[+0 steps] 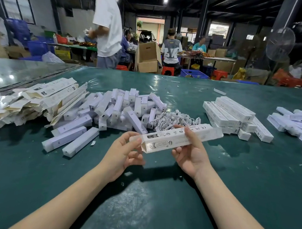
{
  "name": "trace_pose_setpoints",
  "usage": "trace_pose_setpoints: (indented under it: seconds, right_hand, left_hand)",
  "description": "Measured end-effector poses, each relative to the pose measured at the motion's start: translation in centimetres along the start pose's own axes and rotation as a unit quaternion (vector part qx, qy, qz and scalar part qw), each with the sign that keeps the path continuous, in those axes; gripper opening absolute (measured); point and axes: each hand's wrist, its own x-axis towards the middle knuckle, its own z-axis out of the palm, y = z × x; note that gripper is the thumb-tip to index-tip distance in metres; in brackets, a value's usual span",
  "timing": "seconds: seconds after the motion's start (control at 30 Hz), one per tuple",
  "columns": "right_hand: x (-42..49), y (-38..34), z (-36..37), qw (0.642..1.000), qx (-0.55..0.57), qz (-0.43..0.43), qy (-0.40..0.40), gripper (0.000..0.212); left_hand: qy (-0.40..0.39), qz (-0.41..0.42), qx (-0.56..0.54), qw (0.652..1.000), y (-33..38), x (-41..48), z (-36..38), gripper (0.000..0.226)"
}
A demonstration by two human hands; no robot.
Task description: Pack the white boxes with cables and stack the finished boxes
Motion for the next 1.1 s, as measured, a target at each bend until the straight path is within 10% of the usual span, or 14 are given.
trace_pose_setpoints:
  seconds: [0.17, 1.1]
  right_hand:
    - [0.1, -0.3, -0.2, 0.999, 0.004, 0.008, 0.054, 0.023]
    - [0.6, 0.6, 0.5, 0.989, -0.013, -0.035, 0.142, 0.022]
  left_hand:
    - [-0.005, 0.209, 0.331, 0.92, -0.5, -1.0, -0.2, 0.017]
    - [0.05, 0.148, 0.175, 0.972, -0.2, -1.5, 1.3, 0.022]
